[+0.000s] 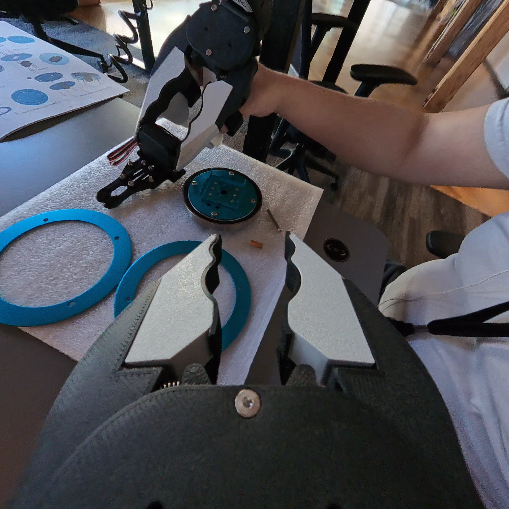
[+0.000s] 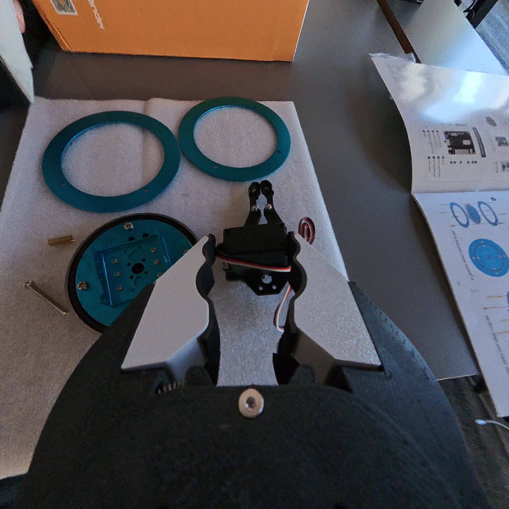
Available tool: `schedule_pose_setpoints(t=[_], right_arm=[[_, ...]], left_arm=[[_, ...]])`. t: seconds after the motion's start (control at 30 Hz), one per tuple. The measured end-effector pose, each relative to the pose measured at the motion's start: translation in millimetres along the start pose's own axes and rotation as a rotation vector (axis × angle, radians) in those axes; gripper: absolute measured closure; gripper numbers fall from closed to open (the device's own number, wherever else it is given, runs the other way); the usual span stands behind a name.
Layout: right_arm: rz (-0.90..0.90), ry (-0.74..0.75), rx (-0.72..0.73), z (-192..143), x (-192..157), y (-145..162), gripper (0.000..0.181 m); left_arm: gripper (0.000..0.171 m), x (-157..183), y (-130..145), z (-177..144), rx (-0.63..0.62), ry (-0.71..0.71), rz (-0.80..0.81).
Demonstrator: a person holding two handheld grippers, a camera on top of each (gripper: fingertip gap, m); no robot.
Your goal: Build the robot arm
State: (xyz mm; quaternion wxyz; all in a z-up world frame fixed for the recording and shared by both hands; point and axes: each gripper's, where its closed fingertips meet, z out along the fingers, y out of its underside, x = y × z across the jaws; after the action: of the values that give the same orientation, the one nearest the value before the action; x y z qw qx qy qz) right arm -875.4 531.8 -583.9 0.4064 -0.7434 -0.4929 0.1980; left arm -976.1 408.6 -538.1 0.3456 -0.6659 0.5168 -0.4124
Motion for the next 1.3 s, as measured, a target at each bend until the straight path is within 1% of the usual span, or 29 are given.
schedule_pose_setpoints(t=[0.1, 0.2, 0.3, 0.37, 0.47, 0.57, 0.67, 0.73, 0.77, 0.8, 0.87, 0.93, 1.0, 1.03, 1.1, 1.2, 1.27, 1.3], right_arm=[[-0.082, 0.017, -0.081, -1, -3, -10, 0.130], [-0.163, 0.011, -0.180, -3, -6, -29, 0.130], [-0.287, 0.031, -0.275, -6, -9, -63, 0.130], [-0.363, 0.028, -0.300, -4, -15, -99, 0.130], [-0.442, -0.003, -0.266, 8, -28, -168, 0.130], [-0.467, -0.051, -0.175, 38, -39, -240, 0.131], [-0.397, -0.163, -0.039, 83, -56, -301, 0.131], [-0.314, -0.255, 0.044, 117, -68, -329, 0.130], [-0.269, -0.296, 0.070, 135, -73, -337, 0.131], [-0.230, -0.330, 0.087, 153, -77, -341, 0.131], [-0.139, -0.384, 0.091, 189, -79, -339, 0.131], [-0.069, -0.435, 0.062, 222, -82, -325, 0.131], [-0.041, -0.437, 0.021, 250, -83, -305, 0.131], [-0.043, -0.436, 0.002, 258, -83, -296, 0.130], [-0.036, -0.421, 0.024, 266, -80, -291, 0.130], [-0.010, -0.440, 0.024, 264, -79, -288, 0.129], [-0.002, -0.454, 0.069, 253, -79, -295, 0.124], [-0.004, -0.434, 0.104, 243, -74, -302, 0.123]], left_arm=[[0.127, 7, -2, 3, 0.051, 0.038, -0.034], [0.127, 16, -5, 6, 0.115, 0.094, -0.067], [0.127, 20, -5, 4, 0.147, 0.106, -0.071], [0.128, 20, -6, 1, 0.162, 0.097, -0.056], [0.127, 21, -13, -7, 0.218, 0.104, -0.054], [0.128, 24, -22, -16, 0.290, 0.122, -0.054], [0.129, 28, -26, -23, 0.331, 0.122, -0.018], [0.132, 28, -35, -33, 0.397, 0.082, 0.035], [0.134, 27, -40, -40, 0.442, 0.054, 0.063], [0.135, 25, -44, -48, 0.486, 0.020, 0.084], [0.139, 16, -50, -60, 0.556, -0.060, 0.093], [0.138, 9, -51, -65, 0.580, -0.095, 0.073], [0.134, 7, -51, -64, 0.578, -0.081, 0.053], [0.132, 8, -50, -63, 0.572, -0.072, 0.048], [0.131, 8, -48, -60, 0.556, -0.067, 0.046], [0.129, 8, -45, -54, 0.527, -0.063, 0.042], [0.126, 5, -43, -53, 0.517, -0.071, 0.027], [0.126, 3, -43, -54, 0.521, -0.077, 0.017]])
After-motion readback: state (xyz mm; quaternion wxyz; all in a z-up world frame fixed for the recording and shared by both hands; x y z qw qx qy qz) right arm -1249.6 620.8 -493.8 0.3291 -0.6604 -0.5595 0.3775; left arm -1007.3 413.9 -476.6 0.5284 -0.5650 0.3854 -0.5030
